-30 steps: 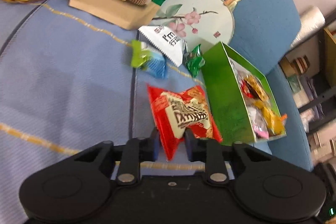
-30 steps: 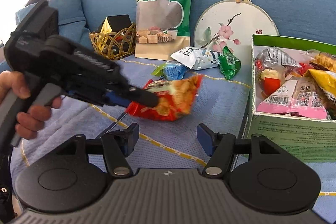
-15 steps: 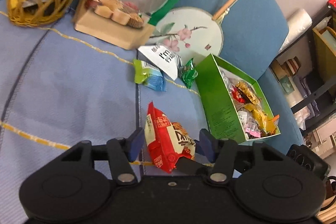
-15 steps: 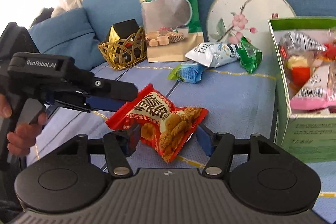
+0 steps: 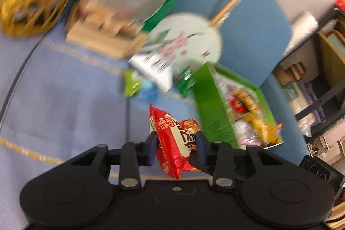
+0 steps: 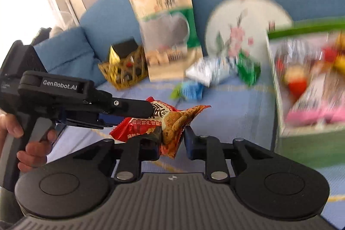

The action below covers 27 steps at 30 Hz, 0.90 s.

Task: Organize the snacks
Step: 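Lower the red-and-white packet into the green box and open the left gripper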

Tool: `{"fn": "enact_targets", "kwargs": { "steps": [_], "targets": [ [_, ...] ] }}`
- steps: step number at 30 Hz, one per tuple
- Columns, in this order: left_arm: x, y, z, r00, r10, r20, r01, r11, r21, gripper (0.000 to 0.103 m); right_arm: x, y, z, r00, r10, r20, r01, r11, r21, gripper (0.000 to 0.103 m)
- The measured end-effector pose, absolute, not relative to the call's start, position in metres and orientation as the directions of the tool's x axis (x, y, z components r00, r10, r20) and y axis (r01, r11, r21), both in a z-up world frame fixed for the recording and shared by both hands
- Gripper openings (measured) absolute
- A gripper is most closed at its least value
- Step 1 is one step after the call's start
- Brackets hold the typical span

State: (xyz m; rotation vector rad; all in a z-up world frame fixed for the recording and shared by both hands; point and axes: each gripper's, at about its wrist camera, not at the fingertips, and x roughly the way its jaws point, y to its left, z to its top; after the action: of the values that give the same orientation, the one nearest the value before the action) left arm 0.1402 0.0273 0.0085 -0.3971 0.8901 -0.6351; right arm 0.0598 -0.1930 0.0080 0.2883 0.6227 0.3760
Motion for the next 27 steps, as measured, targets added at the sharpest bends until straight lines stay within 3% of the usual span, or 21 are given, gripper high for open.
{"fn": "enact_targets", "kwargs": {
  "steps": [6,13,25,26,27],
  "targets": [
    [0.137,-0.012,0.049,0.492,-0.698,-0.52,0.482,0.716,-0.505,0.046,0.049,-0.22,0.038,0.847,0.343,-0.407,-0.214,0.919,0.331,0.039],
    [0.155,-0.077,0.057,0.442,-0.761,-0.475,0.568,0.647,-0.509,0.046,0.044,-0.273,0.052,0.912,0.212,-0.352,-0.09,0.939,0.332,0.039],
    [0.184,-0.149,0.047,0.364,-0.803,-0.472,0.624,0.587,-0.516,0.047,0.047,-0.322,0.045,0.935,0.028,-0.354,0.09,0.946,0.311,0.039],
    [0.187,-0.152,0.044,0.365,-0.797,-0.481,0.625,0.593,-0.507,0.048,0.05,-0.323,0.043,0.933,0.018,-0.36,0.099,0.947,0.305,0.039],
    [0.189,-0.155,0.041,0.367,-0.784,-0.502,0.624,0.607,-0.492,0.063,0.052,-0.322,0.039,0.929,-0.004,-0.371,0.116,0.953,0.28,0.04]
  ]
}}
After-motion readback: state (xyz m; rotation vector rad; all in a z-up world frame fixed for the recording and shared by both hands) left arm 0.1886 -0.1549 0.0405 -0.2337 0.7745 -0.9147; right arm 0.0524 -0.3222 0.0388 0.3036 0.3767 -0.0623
